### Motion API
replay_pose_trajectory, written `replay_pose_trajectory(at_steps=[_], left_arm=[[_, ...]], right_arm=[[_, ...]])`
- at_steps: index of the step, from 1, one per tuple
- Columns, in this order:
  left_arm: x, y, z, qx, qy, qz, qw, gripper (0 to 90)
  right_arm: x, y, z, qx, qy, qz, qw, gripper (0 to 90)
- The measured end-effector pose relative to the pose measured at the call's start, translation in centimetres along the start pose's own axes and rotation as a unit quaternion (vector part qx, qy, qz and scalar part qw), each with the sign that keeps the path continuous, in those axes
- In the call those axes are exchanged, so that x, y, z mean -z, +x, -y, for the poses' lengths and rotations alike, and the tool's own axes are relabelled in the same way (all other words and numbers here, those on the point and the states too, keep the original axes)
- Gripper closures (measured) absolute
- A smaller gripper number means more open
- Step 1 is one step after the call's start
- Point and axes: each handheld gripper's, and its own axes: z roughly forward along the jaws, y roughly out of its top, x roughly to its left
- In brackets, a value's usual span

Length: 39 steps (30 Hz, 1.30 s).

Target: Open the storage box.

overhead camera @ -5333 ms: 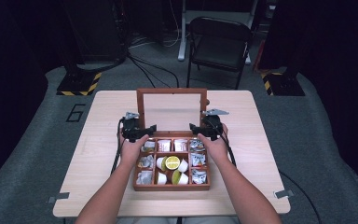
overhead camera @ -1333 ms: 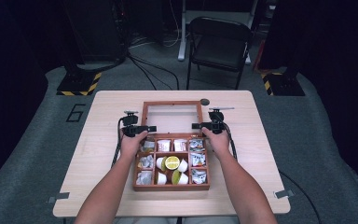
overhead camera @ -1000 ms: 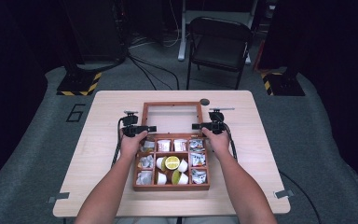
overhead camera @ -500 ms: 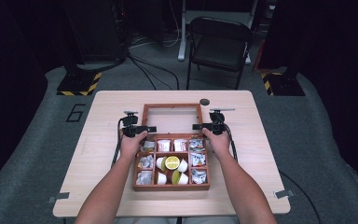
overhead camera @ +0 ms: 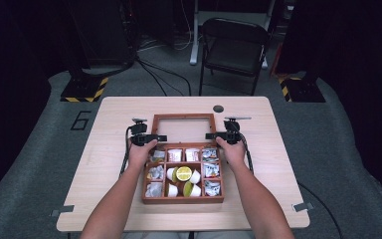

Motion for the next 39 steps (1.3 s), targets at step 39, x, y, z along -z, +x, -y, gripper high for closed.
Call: replay_pose_trajectory(at_steps=[39], left_arm=[[8.2,-1.9,2.1,-0.067,-0.054,0.013,0.9962,31.0]], right_arm=[[6.5,8.2,3.8,0.227,-0.013,0.033,0.9733,40.5]])
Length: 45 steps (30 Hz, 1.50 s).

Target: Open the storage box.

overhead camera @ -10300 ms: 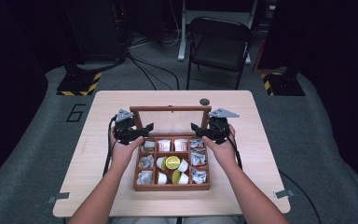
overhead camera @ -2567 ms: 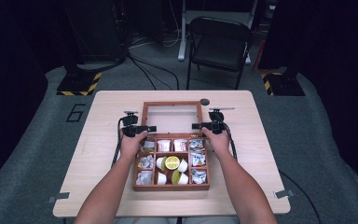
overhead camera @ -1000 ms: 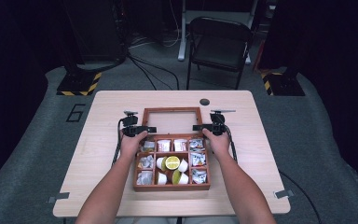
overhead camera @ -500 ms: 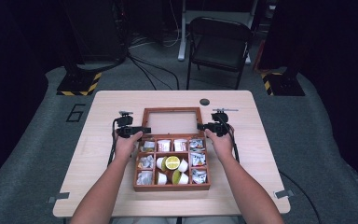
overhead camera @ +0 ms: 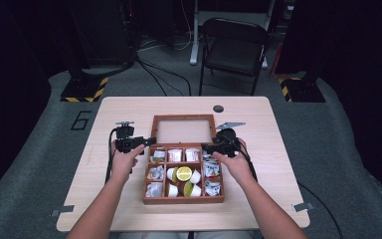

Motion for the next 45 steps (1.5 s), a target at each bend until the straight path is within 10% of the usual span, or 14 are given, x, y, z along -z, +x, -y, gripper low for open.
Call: replay_pose_trajectory(at_steps=[5,10,21,27,45], left_arm=[[1.3,-1.2,0.9,-0.034,-0.003,-0.005,0.9994,32.6],[1.8,-1.5,1.5,-0.034,-0.007,0.006,0.9994,32.6],[2.9,-1.6,2.4,-0.049,-0.015,0.009,0.9986,32.8],[3.0,-1.5,3.0,-0.050,-0.010,0.007,0.9987,32.8],[3.6,-1.2,3.6,-0.039,-0.016,0.010,0.9991,32.8]], right_arm=[[0.2,1.5,0.8,0.030,0.008,0.006,0.9995,38.7],[0.1,2.1,1.2,0.015,0.006,-0.018,0.9997,37.9],[0.3,4.7,1.8,0.070,-0.005,-0.049,0.9963,44.6],[-0.7,6.8,2.5,0.117,0.020,-0.061,0.9911,42.3],[-3.6,8.4,3.9,0.137,0.084,-0.067,0.9847,30.0]])
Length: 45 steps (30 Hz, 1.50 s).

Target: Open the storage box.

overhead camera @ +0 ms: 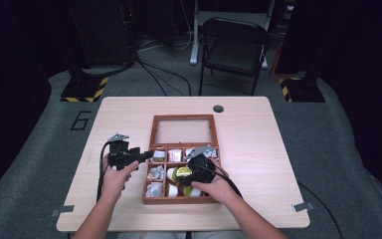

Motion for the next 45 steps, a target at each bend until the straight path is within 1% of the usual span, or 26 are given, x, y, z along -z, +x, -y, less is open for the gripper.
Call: replay_pose_trajectory(at_steps=[3,4,6,7,12,15,16,17,21,23,24,25,28,30,31,37,38,45], left_arm=[[0.1,0.0,0.0,0.004,-0.002,0.005,1.0000,32.8],[0.2,0.0,0.0,0.006,-0.001,0.008,0.9999,32.8],[0.2,0.0,0.0,0.003,-0.002,0.008,1.0000,32.8],[0.2,-0.1,0.1,0.008,-0.003,0.010,0.9999,32.8],[0.3,0.0,0.1,0.006,-0.003,0.008,0.9999,32.8],[0.3,0.1,0.1,0.009,-0.004,0.009,0.9999,32.9],[0.3,0.2,0.1,0.007,-0.004,0.008,0.9999,33.0],[0.3,0.1,0.2,0.011,-0.004,0.010,0.9999,33.0],[0.4,0.1,0.2,0.009,-0.005,0.009,0.9999,33.1],[0.4,0.1,0.2,0.011,-0.005,0.007,0.9999,33.1],[0.4,0.1,0.2,0.011,-0.005,0.007,0.9999,33.1],[0.4,0.2,0.2,0.011,-0.005,0.009,0.9999,33.1],[0.4,0.2,0.3,0.012,-0.004,0.010,0.9999,33.0],[0.5,0.2,0.3,0.011,-0.006,0.008,0.9999,33.1],[0.4,0.3,0.3,0.014,-0.006,0.008,0.9999,33.1],[0.5,0.3,0.3,0.014,-0.006,0.008,0.9999,33.2],[0.5,0.3,0.3,0.014,-0.007,0.008,0.9999,33.2],[0.5,0.4,0.3,0.014,-0.008,0.008,0.9998,33.3]], right_arm=[[-0.3,0.0,0.0,0.003,0.006,0.001,1.0000,29.8],[-0.3,0.0,0.1,0.001,0.007,-0.002,1.0000,29.9],[-0.4,0.1,0.1,-0.001,0.006,0.000,1.0000,29.9],[-0.5,0.0,0.1,0.001,0.009,-0.004,0.9999,29.9],[-0.8,0.0,0.1,0.002,0.011,-0.004,0.9999,30.0],[-0.9,0.1,0.1,0.000,0.013,-0.006,0.9999,30.8],[-1.0,0.1,0.1,0.000,0.013,-0.004,0.9999,31.2],[-1.1,0.2,0.1,0.002,0.013,-0.005,0.9999,31.4],[-1.2,0.3,0.0,0.004,0.015,-0.003,0.9999,31.4],[-1.4,0.3,0.0,0.009,0.016,-0.002,0.9998,31.5],[-1.4,0.3,0.0,0.009,0.016,-0.002,0.9998,31.5],[-1.4,0.3,0.0,0.004,0.018,-0.005,0.9998,32.0],[-1.5,0.3,-0.1,0.004,0.018,-0.006,0.9998,32.5],[-1.5,0.3,-0.1,0.003,0.018,-0.004,0.9998,33.2],[-1.6,0.3,-0.1,0.000,0.020,-0.001,0.9998,36.0],[-1.6,0.4,-0.1,0.002,0.019,0.004,0.9998,37.1],[-1.5,0.3,-0.1,0.008,0.021,0.002,0.9997,37.3],[-1.4,0.2,-0.2,0.008,0.021,-0.005,0.9997,37.4]])
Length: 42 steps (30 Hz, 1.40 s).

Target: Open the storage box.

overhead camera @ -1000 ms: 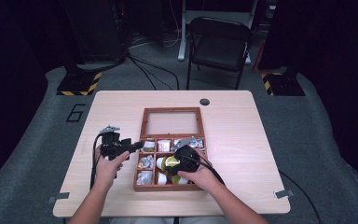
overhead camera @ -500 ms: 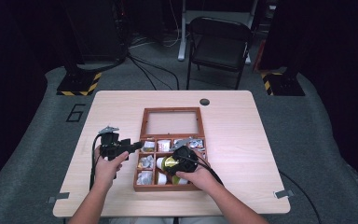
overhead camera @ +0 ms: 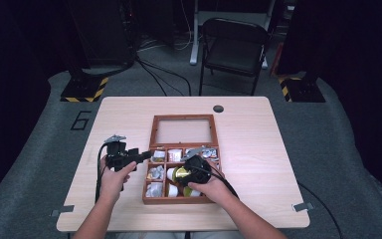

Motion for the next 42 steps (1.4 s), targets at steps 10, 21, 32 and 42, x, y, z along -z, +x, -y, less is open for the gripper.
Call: replay_pose_trajectory(at_steps=[10,21,32,42], left_arm=[[0.1,0.1,0.0,0.002,-0.001,-0.004,1.0000,33.5],[-0.2,0.4,-0.2,0.002,0.002,-0.003,1.0000,33.6],[-0.5,0.7,-0.7,0.007,0.001,-0.002,1.0000,33.7],[-0.6,1.1,-1.0,0.009,-0.003,-0.003,1.0000,33.8]], right_arm=[[1.9,0.2,-0.9,-0.008,-0.028,-0.013,0.9995,37.5],[5.1,-1.1,-1.2,-0.018,-0.052,-0.005,0.9985,37.5],[9.2,-6.2,0.9,-0.087,-0.083,0.050,0.9915,37.5],[12.4,-10.6,4.0,-0.152,-0.098,0.116,0.9766,37.5]])
